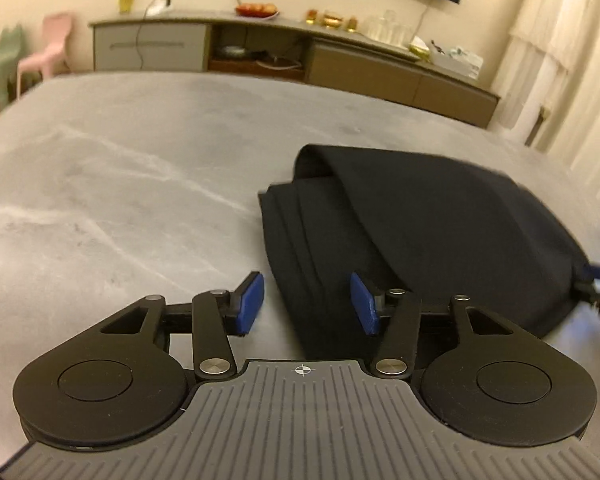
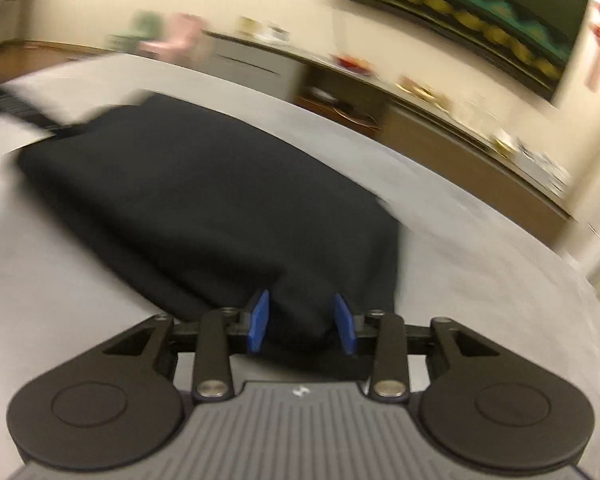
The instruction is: Fold clothes
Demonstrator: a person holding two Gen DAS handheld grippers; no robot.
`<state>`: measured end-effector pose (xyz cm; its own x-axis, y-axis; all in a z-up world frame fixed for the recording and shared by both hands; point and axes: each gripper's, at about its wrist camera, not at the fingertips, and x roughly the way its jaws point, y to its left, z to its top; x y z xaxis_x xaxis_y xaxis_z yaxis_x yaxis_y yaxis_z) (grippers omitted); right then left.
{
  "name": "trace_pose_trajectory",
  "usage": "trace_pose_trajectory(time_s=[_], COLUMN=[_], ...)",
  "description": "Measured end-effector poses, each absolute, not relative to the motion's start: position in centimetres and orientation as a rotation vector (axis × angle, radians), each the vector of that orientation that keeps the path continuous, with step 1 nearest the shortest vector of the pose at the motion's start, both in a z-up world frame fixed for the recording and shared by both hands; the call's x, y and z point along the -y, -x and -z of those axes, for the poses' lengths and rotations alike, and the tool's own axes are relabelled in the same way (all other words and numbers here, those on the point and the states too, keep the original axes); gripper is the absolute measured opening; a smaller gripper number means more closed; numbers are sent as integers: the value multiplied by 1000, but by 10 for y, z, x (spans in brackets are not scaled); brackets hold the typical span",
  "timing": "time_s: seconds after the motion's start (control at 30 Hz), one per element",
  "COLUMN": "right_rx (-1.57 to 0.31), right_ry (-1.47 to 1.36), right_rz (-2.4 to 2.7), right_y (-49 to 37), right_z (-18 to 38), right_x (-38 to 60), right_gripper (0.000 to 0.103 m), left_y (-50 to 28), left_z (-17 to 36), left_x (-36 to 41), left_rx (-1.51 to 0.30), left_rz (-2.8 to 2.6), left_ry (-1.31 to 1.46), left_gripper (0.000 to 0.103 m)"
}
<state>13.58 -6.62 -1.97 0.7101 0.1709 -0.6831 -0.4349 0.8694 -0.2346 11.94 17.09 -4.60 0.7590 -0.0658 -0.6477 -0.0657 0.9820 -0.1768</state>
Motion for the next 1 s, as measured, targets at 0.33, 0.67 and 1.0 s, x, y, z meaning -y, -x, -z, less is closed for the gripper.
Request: trace_pose_trajectory(time_s=[0.33,0.67,1.0], right_rx=[-736,-831,-773], right_ry=[-24,92,44], right_rz=[-475,-556,-475], right_y=[-179,-181,-151], right_z=[-24,22,-11], right_x=[116,134,142], right_gripper=[37,12,19], left_y=[-115,-109,-63], left_z=[25,57,42], left_x=[-114,-90,-97], left_rx=[-652,-686,-693], left_rz=[151,150,108], left_ry=[149,43,107], left_gripper=[37,37,37])
